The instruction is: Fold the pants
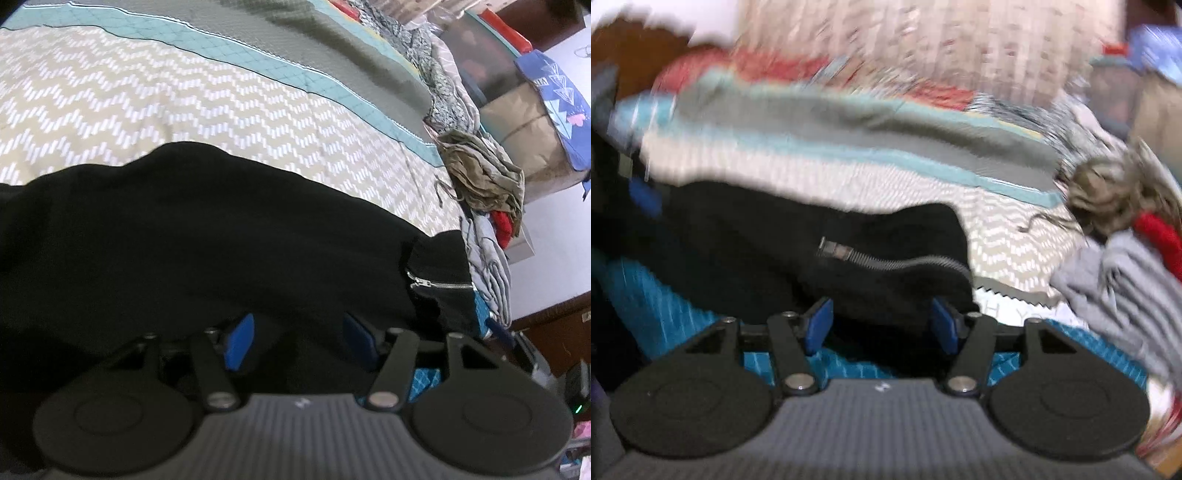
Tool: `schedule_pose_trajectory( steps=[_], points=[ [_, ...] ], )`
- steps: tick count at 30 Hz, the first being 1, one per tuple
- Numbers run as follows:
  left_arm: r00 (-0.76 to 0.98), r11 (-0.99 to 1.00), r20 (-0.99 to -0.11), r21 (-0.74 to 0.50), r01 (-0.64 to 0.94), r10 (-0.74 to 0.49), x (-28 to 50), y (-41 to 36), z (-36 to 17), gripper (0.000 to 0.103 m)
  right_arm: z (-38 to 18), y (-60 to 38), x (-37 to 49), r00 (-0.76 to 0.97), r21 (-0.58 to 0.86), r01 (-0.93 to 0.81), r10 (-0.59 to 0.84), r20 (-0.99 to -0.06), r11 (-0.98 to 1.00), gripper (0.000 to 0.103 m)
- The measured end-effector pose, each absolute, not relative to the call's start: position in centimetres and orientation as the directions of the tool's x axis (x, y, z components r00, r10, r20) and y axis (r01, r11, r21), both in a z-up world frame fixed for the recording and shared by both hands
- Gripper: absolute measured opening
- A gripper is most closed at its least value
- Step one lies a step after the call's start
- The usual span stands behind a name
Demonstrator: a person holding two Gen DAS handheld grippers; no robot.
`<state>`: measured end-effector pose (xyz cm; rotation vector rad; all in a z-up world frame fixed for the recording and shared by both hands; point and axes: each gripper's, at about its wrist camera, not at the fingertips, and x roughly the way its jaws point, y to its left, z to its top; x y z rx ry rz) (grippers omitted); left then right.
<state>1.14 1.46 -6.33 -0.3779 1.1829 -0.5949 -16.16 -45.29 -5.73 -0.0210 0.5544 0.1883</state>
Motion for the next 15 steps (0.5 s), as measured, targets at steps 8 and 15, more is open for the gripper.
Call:
schedule_pose_trajectory(
  steps=[8,15],
  points=[
    [0.259,0.803,-0.761,-0.548,0.237,-0.595,0.2,1.4,-6.3,0.056,-6.2,-44.3,-9.4,0.837,0.304,-0.088,0.236,-0.493,0.948,0.03],
    [0.388,0.851,-0.764,-0.509,0.128,-0.515,-0.9,9.5,-4.7,0.056,-10.3,-40.0,-7.0,0.793,0.204,-0.057,0.169,-0.585,0.977,0.031]
  ],
)
